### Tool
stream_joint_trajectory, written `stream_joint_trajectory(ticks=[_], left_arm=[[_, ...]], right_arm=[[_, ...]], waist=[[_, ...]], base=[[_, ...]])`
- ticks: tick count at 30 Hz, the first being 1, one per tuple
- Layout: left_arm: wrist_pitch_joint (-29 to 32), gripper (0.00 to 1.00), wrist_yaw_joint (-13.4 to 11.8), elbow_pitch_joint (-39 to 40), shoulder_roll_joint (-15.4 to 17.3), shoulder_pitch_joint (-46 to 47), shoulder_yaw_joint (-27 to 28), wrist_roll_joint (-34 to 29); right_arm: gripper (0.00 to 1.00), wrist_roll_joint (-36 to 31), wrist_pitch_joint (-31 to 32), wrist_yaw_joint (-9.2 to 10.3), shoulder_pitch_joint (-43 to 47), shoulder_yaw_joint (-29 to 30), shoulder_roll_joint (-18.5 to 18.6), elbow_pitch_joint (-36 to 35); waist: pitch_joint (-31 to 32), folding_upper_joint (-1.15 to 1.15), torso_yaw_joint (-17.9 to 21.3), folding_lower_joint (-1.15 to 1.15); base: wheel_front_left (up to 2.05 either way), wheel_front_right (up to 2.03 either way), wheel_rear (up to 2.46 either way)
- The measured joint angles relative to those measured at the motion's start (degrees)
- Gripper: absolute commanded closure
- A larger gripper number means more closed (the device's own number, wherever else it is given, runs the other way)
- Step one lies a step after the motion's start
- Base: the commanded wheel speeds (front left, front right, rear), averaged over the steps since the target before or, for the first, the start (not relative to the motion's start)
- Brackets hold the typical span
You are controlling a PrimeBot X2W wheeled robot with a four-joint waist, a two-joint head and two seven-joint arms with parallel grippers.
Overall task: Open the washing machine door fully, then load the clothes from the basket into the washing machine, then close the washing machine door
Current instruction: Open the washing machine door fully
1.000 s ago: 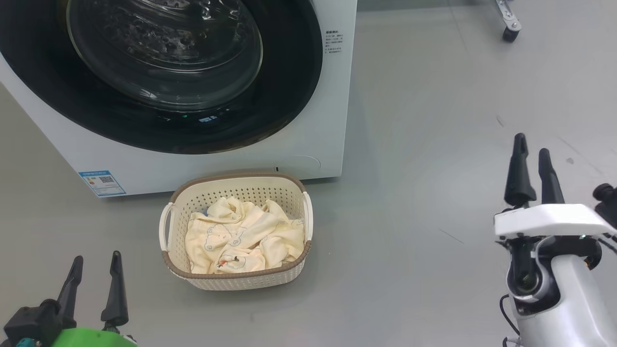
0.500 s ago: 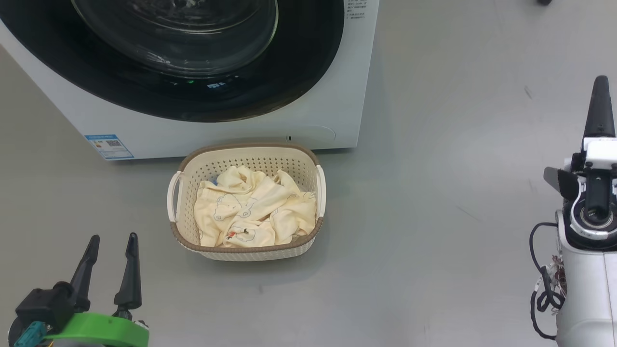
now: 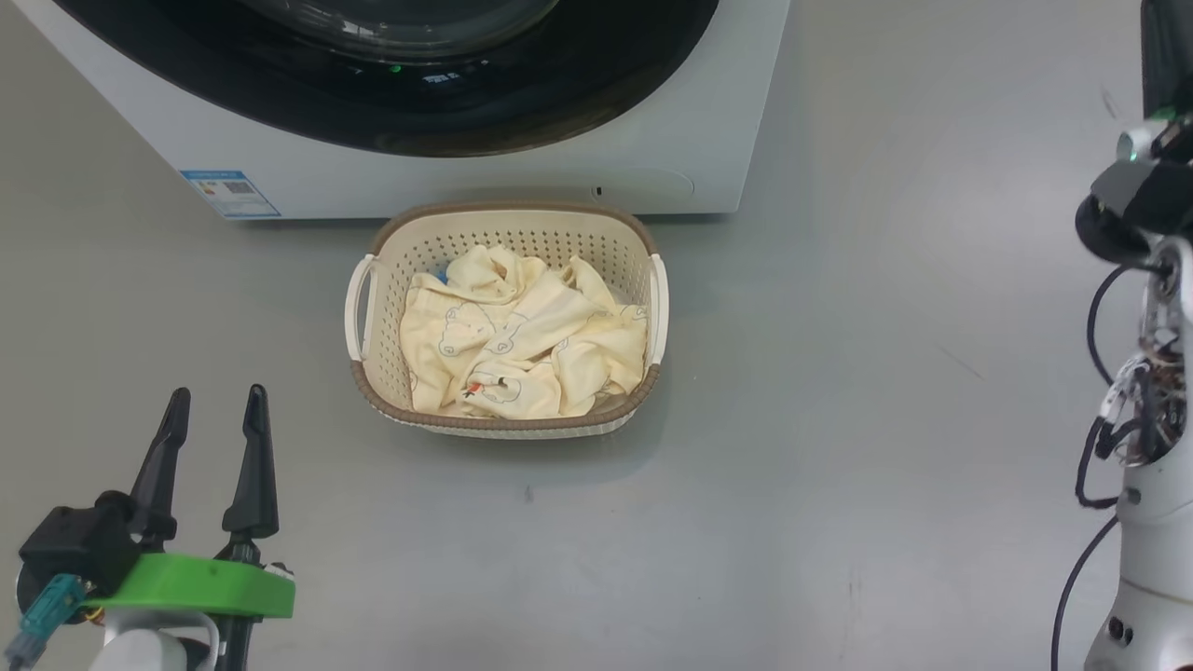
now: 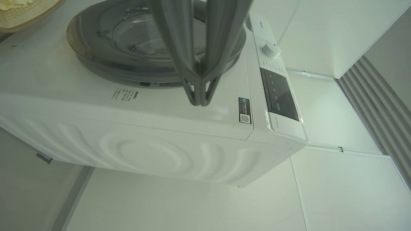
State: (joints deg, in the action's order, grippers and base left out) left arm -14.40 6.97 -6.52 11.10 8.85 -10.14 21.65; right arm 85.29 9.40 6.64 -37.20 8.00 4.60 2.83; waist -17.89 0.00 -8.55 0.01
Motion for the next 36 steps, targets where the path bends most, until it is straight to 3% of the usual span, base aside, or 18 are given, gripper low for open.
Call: stream_joint_trajectory(ticks=[11,15,36], left_arm=[[0.00,0.00,0.00,2.02,-0.04,3.60,-3.64,1.10],[0.00,0.00,0.00,2.78,-0.05,5.27,-4.97,1.85],[-0.01,0.00,0.00,4.82,-1.54,11.08,-8.77,4.19]], right_arm=[[1.00,2.19,6.02,1.00,-10.43,1.02,5.10,0.24],[1.00,2.11,8.11,1.00,-14.80,0.56,6.81,3.83],[1.00,0.80,15.28,1.00,-30.03,-6.82,5.90,18.53]], waist=[[-5.66,0.00,-1.73,0.00],[-8.36,0.00,-2.85,0.00],[-16.09,0.00,-8.73,0.00]], base=[[0.00,0.00,0.00],[0.00,0.00,0.00],[0.00,0.00,0.00]])
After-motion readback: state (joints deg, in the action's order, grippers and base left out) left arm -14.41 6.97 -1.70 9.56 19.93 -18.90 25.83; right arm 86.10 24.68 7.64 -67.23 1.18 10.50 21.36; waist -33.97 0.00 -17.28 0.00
